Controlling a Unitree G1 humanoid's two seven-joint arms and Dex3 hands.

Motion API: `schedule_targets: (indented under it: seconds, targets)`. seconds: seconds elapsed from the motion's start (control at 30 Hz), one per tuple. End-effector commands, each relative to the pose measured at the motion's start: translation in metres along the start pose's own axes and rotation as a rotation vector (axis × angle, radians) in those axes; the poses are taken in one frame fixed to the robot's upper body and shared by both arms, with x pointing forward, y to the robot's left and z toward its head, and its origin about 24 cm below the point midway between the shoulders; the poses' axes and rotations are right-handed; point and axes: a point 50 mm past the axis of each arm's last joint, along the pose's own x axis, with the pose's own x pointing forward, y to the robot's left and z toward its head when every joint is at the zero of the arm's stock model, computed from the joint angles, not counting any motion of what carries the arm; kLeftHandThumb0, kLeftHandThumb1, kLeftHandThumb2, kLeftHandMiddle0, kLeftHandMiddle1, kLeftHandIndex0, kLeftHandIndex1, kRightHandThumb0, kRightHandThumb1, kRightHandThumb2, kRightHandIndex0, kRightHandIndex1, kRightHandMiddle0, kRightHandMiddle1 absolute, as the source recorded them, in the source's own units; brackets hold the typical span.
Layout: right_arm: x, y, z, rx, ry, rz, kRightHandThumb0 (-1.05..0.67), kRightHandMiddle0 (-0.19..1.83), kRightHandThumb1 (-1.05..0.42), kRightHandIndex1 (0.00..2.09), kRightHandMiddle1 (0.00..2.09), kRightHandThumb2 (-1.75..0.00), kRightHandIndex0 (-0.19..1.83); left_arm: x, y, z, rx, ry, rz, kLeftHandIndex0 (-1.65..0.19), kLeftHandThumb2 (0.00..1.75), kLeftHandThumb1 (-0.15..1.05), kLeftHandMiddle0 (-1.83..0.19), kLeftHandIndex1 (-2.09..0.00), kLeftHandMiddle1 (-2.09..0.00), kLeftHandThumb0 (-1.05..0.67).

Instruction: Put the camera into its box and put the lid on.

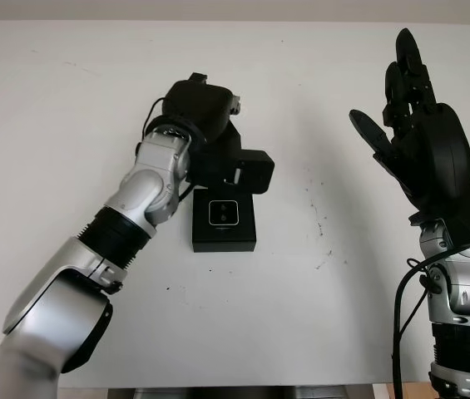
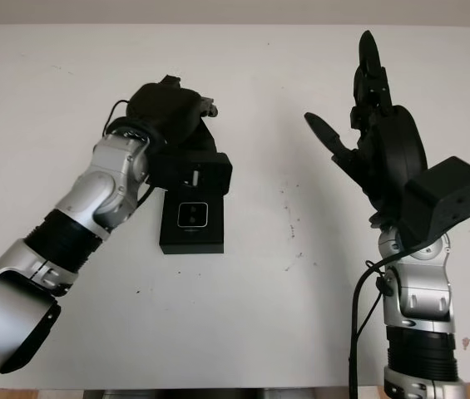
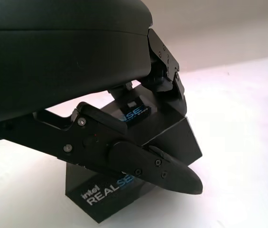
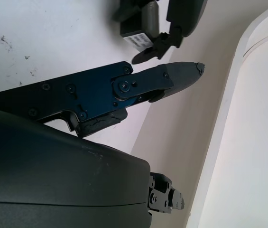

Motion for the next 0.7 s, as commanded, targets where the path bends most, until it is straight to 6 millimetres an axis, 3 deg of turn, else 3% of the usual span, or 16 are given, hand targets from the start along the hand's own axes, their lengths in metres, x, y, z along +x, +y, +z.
schedule_targets:
  seconds: [0.0,0.03,0.1,0.17,0.3,0.4,0.53,0.67]
  targets:
    - [-0.002,-0.002,0.004,-0.006,-0.022,-0.002,-0.68,-0.15,-1.05,0.0,0.05,-0.13,-0.19,0.004,0.018,-0.008,0.01,0.003,0.066,-0.28,0.05,1.02,-0.11,-0.77,-1.48,-0.05]
    - [-0.002,-0.002,0.004,-0.001,-0.02,-0.001,-0.68,-0.15,-1.05,0.0,0.05,-0.12,-0.19,0.005,0.022,-0.012,-0.002,0.002,0.079,-0.25,0.05,1.01,-0.1,-0.91,-1.57,-0.05]
    - [-0.002,-0.001,0.004,0.005,-0.016,0.0,-0.66,-0.15,-1.05,0.0,0.05,-0.12,-0.19,0.004,0.034,-0.021,-0.023,-0.008,0.093,-0.24,0.05,0.94,-0.22,-1.22,-1.48,-0.08]
    - [-0.002,-0.001,0.004,0.008,-0.017,0.002,-0.66,-0.15,-1.05,0.0,0.05,-0.13,-0.19,0.002,0.047,-0.031,-0.012,-0.016,0.095,-0.32,0.05,0.89,-0.3,-1.36,-1.49,-0.13]
    - [-0.002,0.001,0.004,0.028,-0.02,0.016,-0.65,-0.16,-1.05,0.0,0.04,-0.12,-0.19,-0.008,0.069,-0.043,-0.042,-0.055,0.12,-0.43,0.05,0.87,-0.39,-1.35,-1.34,-0.14]
    - [-0.002,0.002,0.004,0.037,-0.02,0.021,-0.65,-0.18,-1.05,0.0,0.04,-0.11,-0.19,-0.021,0.08,-0.047,-0.088,-0.134,0.082,-0.38,0.05,0.88,-0.41,-1.37,-1.43,-0.17]
    - [-0.002,0.004,0.002,0.044,-0.015,0.02,-0.62,-0.19,-1.05,0.0,0.02,-0.12,-0.19,-0.039,0.087,-0.051,-0.146,-0.214,-0.007,-0.5,0.05,0.88,-0.52,-1.18,-1.35,-0.23]
    - [-0.003,0.005,0.001,0.045,-0.001,0.02,-0.65,-0.19,-1.05,0.0,0.02,-0.13,-0.19,-0.056,0.089,-0.05,-0.197,-0.237,-0.116,-0.45,0.06,0.91,-0.47,-1.19,-1.51,-0.18]
